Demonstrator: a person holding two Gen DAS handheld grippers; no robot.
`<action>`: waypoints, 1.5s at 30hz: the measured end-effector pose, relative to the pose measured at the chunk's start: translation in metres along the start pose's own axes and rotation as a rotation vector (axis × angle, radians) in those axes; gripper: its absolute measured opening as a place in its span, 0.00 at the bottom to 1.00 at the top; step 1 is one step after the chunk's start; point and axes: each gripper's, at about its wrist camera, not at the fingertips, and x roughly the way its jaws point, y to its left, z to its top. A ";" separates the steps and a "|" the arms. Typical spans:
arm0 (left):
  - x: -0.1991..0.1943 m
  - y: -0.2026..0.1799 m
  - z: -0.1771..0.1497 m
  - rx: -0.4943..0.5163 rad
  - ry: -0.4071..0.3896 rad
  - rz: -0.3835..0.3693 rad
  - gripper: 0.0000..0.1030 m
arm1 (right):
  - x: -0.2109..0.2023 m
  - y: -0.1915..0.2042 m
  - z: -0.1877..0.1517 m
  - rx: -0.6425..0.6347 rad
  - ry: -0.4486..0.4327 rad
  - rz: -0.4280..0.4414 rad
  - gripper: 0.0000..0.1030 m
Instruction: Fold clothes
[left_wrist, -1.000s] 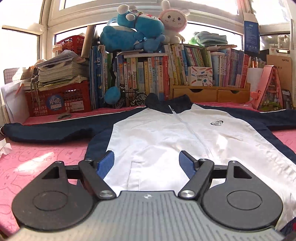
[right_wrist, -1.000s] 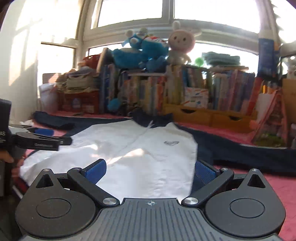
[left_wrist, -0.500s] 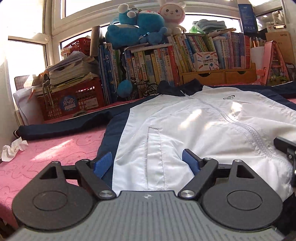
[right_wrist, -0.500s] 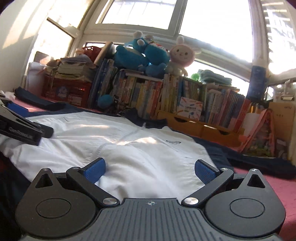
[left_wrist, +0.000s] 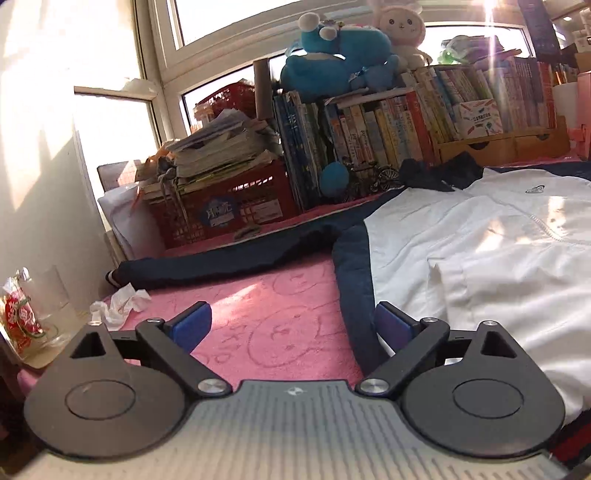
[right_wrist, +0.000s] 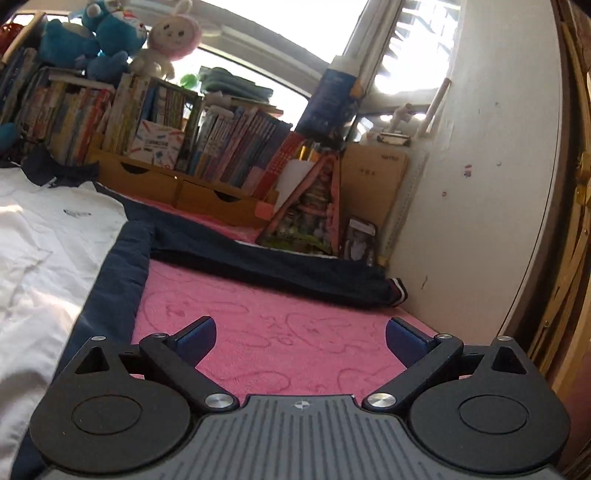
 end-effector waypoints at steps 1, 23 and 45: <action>0.001 -0.007 0.011 -0.023 -0.019 -0.040 0.91 | -0.002 0.004 0.009 0.014 -0.006 0.046 0.97; 0.081 -0.084 0.030 -0.166 0.332 -0.271 0.94 | 0.023 0.125 0.039 0.011 0.266 0.643 0.98; 0.106 0.026 0.029 -0.050 0.310 0.149 0.79 | 0.122 0.045 0.060 -0.161 0.303 0.144 0.95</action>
